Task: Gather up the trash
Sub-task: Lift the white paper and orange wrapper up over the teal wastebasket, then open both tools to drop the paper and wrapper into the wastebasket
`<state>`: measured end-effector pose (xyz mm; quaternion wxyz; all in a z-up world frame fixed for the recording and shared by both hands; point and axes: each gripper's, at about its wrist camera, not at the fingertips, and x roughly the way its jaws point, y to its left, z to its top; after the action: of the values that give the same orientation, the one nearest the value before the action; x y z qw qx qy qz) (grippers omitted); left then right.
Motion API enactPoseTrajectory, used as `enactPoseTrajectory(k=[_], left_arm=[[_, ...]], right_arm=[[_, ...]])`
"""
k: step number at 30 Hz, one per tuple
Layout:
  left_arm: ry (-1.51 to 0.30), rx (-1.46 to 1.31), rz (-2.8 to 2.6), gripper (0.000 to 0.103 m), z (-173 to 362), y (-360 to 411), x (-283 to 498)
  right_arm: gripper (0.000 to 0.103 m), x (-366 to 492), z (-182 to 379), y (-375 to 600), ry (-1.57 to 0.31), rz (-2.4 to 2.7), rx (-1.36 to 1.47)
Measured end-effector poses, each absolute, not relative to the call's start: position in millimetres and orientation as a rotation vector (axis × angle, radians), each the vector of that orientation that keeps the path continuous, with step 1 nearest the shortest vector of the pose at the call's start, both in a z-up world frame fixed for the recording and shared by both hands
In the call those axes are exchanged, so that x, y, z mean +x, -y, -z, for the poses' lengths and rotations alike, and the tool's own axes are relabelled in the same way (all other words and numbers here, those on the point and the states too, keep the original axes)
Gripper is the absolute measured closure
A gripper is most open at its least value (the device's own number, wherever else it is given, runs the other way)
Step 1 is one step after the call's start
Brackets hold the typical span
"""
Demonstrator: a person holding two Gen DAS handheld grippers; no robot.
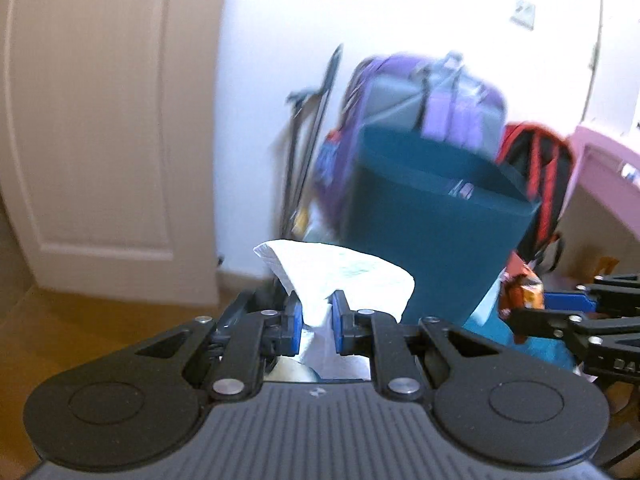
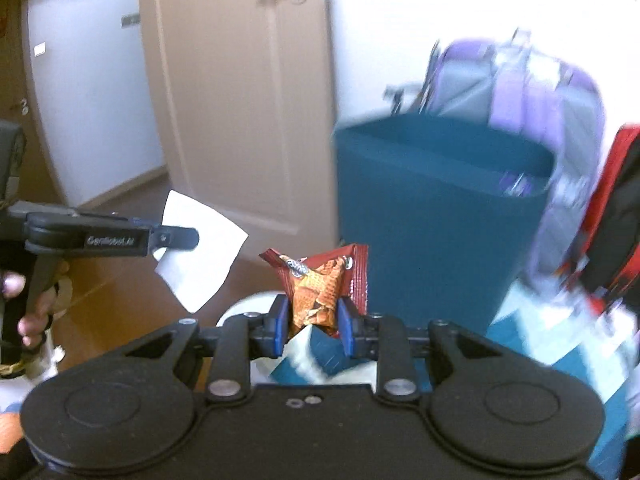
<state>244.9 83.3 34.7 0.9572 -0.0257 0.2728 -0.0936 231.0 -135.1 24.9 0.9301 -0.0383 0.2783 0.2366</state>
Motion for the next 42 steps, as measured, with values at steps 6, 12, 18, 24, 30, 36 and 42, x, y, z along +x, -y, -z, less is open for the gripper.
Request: enactPoseTrajectory(k=[6, 12, 18, 24, 30, 36, 42], left_arm=[[-0.491, -0.041, 0.241, 0.088, -100, -34, 269], [-0.475, 0.003, 0.252, 0.088, -130, 9, 311], [-0.528, 0.027, 0.243, 0.088, -126, 36, 356], [-0.622, 0.078, 0.247, 0.088, -94, 61, 394], [-0.699, 0.1, 0.234, 0.088, -68, 74, 417], [-0.777, 0.085, 0.228, 0.086, -52, 75, 431], [-0.786, 0.076, 0.211, 0.066, -47, 72, 430]], right_arm=[[0.077, 261, -75, 165, -0.498, -0.414, -0.079], [0.077, 295, -94, 184, -0.47, -0.352, -0.121], [0.077, 322, -98, 195, -0.505, -0.334, -0.143], [0.077, 346, -83, 201, -0.582, -0.35, -0.15], [0.075, 362, -68, 199, -0.635, -0.37, -0.177], [0.076, 371, -61, 194, -0.659, -0.363, -0.2], [0.072, 374, -60, 193, -0.671, -0.352, -0.199]])
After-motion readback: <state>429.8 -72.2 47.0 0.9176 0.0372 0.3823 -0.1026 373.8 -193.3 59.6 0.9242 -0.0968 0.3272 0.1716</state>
